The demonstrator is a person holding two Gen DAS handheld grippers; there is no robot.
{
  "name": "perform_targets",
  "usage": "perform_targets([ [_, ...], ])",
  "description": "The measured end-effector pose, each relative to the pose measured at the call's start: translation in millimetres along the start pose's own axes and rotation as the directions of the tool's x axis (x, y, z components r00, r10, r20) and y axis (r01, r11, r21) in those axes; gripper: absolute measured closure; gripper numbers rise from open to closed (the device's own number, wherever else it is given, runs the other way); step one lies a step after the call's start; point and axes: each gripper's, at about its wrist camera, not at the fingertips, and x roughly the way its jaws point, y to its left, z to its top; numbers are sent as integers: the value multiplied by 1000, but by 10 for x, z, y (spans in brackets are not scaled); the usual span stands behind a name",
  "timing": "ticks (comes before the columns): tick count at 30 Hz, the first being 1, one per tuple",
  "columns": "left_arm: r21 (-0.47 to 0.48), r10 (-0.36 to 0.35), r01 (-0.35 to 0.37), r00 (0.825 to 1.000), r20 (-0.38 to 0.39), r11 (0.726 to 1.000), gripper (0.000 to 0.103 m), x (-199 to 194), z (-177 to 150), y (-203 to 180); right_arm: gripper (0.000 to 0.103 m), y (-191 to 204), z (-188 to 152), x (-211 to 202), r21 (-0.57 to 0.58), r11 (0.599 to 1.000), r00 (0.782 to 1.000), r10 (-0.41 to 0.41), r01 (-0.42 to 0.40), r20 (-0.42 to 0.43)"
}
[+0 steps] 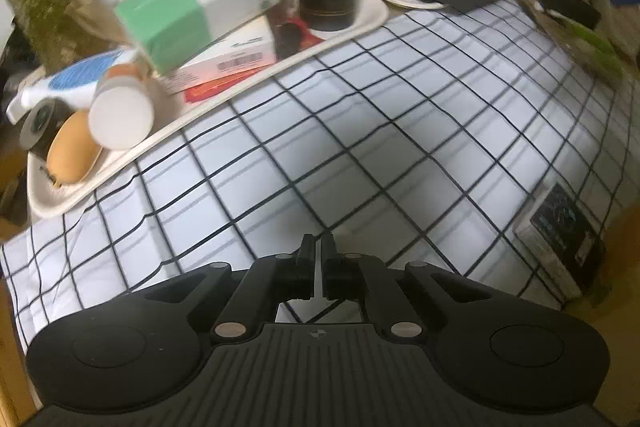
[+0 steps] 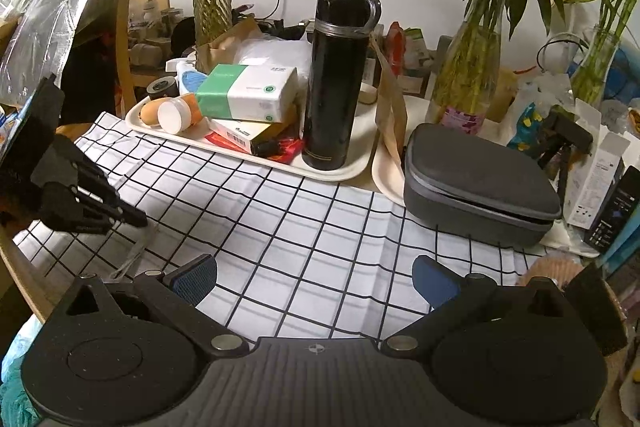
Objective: Organize soft objects
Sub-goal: 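Move the right tool toward the small black printed box while the left tool holds the strip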
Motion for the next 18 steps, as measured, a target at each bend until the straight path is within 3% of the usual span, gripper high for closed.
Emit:
perform_targets([
  [2, -55, -37, 35, 999, -36, 998, 90, -14, 32, 56, 0, -5, 5, 6, 1, 1000, 1000, -2, 2, -1],
  [4, -102, -97, 90, 993, -65, 991, 61, -17, 54, 90, 0, -4, 11, 0, 2, 1000, 1000, 1, -1, 2],
  [5, -112, -120, 112, 991, -59, 987, 56, -24, 49, 82, 0, -2, 11, -3, 1, 1000, 1000, 2, -2, 4],
  [8, -101, -166, 158, 983, -73, 982, 54, 7, 44, 10, 0, 13, 19, -1, -7, 1000, 1000, 3, -3, 5],
  [11, -21, -126, 125, 986, -107, 992, 54, 89, -2, -140, 0, 20, 20, 8, -12, 1000, 1000, 0, 0, 2],
  [16, 87, -71, 79, 993, -96, 993, 56, 88, -66, -284, 0, 25, 19, 3, -13, 1000, 1000, 1, 0, 7],
  [18, 110, -49, 58, 995, -90, 992, 65, 78, -85, -308, 0, 28, 18, 3, -14, 1000, 1000, 0, 0, 5],
])
